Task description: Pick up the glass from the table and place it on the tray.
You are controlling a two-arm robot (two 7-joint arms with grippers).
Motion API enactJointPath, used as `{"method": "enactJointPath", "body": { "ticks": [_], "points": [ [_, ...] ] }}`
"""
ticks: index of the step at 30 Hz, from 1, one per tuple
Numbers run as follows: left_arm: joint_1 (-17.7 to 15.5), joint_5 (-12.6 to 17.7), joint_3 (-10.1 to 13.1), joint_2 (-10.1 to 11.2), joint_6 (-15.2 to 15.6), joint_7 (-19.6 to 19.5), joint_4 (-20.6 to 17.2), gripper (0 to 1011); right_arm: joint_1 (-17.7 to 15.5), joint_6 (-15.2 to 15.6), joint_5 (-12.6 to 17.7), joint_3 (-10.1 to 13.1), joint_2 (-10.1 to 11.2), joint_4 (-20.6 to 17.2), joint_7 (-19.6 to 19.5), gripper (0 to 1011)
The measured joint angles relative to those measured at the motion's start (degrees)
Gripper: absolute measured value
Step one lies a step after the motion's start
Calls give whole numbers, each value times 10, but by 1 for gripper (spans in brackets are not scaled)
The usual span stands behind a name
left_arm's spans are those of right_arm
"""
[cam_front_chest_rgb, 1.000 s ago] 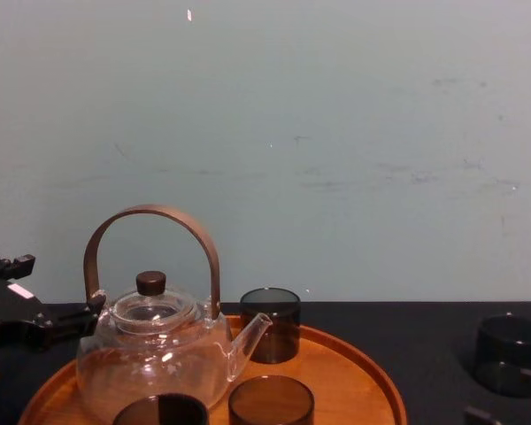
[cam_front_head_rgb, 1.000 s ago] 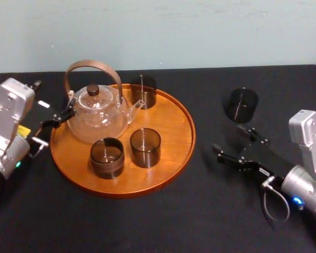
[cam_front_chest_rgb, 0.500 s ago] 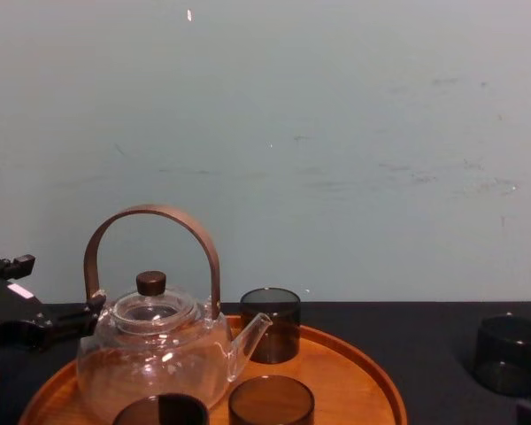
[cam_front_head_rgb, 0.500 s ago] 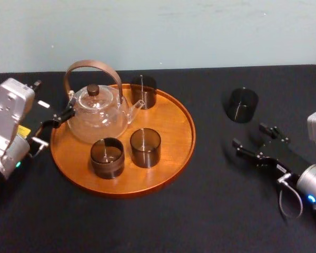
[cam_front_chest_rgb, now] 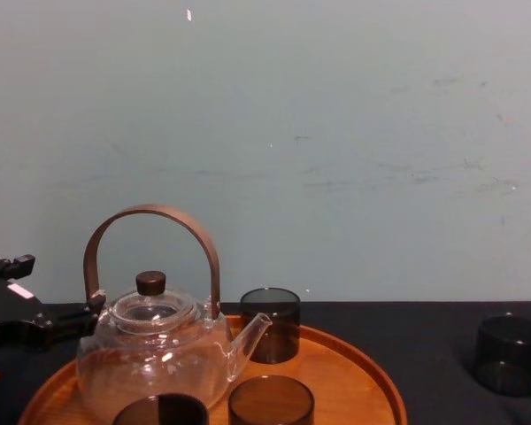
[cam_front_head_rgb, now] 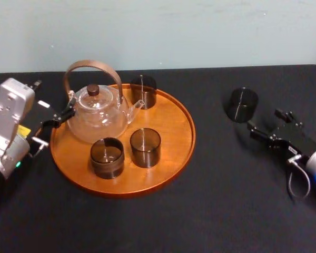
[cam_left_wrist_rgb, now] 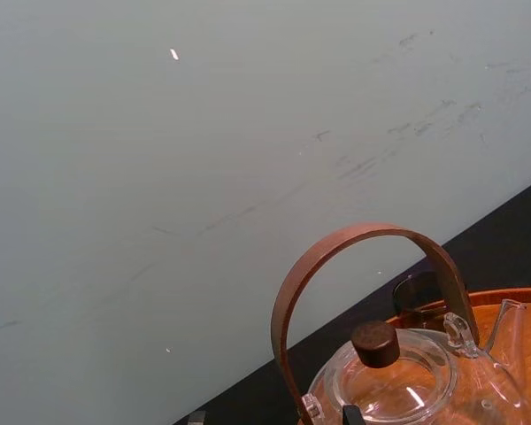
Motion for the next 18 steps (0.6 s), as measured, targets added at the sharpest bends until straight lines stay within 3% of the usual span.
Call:
{"method": "enactJointPath", "body": {
  "ticks": [18],
  "points": [
    [0, 0, 0, 0, 0, 0, 0, 1001, 114, -16, -21, -28, -34, 136, 39, 1002]
  ]
}}
